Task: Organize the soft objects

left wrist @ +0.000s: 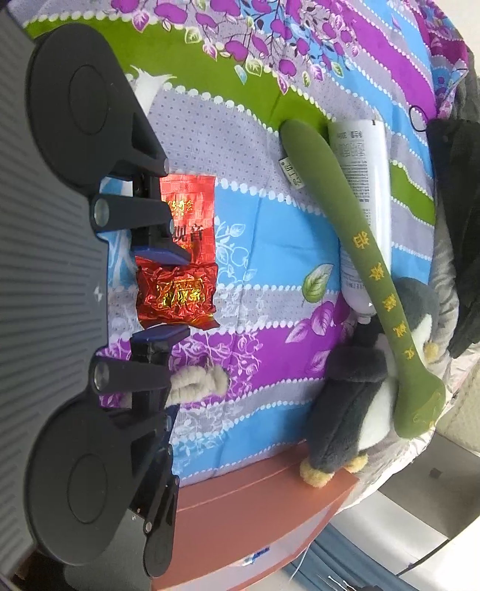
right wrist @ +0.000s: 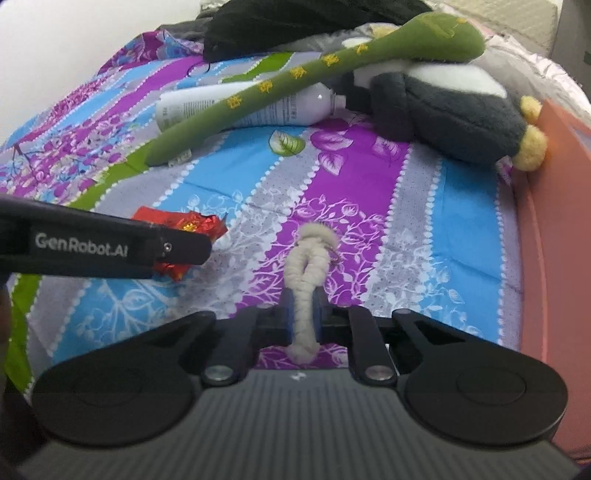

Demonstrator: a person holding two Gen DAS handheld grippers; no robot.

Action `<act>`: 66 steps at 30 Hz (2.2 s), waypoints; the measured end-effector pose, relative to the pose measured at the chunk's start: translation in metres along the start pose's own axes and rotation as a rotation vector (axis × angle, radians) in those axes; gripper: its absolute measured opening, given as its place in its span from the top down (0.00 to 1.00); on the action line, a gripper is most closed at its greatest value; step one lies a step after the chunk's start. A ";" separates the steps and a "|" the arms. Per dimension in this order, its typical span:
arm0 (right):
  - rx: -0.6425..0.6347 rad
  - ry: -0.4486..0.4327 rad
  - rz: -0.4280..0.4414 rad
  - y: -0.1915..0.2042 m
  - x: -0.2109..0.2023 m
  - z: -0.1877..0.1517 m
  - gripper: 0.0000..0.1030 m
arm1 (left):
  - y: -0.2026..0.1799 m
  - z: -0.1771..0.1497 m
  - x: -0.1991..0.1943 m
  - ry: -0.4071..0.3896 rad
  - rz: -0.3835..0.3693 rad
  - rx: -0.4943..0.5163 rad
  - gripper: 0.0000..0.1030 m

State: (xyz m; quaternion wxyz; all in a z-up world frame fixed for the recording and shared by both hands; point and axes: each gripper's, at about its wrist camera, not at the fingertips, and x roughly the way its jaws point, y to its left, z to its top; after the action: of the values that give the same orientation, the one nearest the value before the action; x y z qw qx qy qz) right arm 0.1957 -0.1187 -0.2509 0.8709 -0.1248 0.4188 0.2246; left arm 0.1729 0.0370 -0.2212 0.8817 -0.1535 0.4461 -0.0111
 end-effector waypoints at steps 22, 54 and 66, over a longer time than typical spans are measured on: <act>0.206 -0.130 -0.033 -0.005 -0.128 -0.014 0.87 | -0.053 -0.009 -0.104 -0.047 -0.085 0.109 0.60; 0.357 -0.517 -0.325 -0.156 -0.294 0.040 0.86 | -0.284 0.115 -0.136 -0.109 -0.398 0.419 0.60; 0.482 -0.263 -0.409 -0.251 -0.233 0.021 0.86 | -0.366 0.120 -0.024 0.105 -0.368 0.512 0.60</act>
State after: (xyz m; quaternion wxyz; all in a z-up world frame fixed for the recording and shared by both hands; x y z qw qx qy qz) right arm 0.2067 -0.3943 -0.0474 0.9490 0.0335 0.3101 -0.0459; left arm 0.2960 -0.2763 -0.0330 0.8506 -0.0038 0.4383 -0.2904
